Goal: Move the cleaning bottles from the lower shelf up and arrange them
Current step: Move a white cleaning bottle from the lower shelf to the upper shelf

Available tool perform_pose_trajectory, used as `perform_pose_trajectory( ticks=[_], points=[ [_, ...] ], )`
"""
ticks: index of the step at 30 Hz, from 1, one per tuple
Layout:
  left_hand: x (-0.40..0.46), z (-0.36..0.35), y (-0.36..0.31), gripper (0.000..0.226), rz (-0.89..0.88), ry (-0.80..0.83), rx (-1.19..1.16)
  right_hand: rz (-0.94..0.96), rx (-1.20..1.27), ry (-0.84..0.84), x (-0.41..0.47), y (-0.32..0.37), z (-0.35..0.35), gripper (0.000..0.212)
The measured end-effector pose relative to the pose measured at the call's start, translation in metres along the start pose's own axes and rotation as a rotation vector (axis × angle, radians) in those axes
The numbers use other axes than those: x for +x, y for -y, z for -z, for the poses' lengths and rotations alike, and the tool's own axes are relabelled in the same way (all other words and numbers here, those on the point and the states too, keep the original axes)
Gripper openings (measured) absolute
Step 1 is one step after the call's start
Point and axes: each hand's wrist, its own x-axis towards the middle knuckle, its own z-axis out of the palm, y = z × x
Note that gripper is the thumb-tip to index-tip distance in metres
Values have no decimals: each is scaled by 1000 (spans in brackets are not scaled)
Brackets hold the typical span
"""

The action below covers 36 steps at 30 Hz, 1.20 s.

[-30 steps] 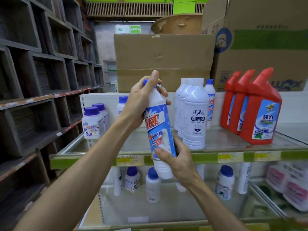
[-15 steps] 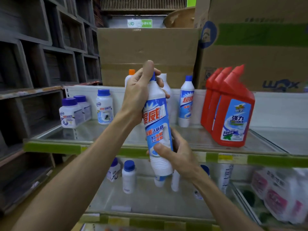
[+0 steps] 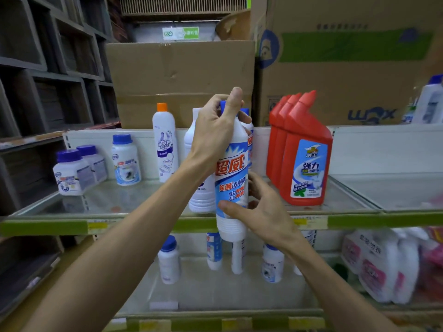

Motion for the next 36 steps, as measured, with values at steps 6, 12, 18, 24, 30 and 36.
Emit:
perform_pose_trajectory(
  ticks=[6,12,18,24,30,36],
  points=[
    [9,6,10,29,-166,63,33,18,-8,-60,14,-8,8,49],
    [-9,21,39,16,-298,-15,39,-54,-47,-103,51,-29,26,45],
    [-41,29,69,19,-211,47,-72,-114,-158,-106,84,-47,35,50],
    [-62,33,92,19,-141,128,-81,-185,-228,-109,108,-66,37,52],
    [-67,35,105,17,-129,196,-85,-204,-250,-142,119,-80,29,52],
    [-74,37,116,17,-84,229,-102,-231,-312,-143,128,-89,30,50]
  ],
)
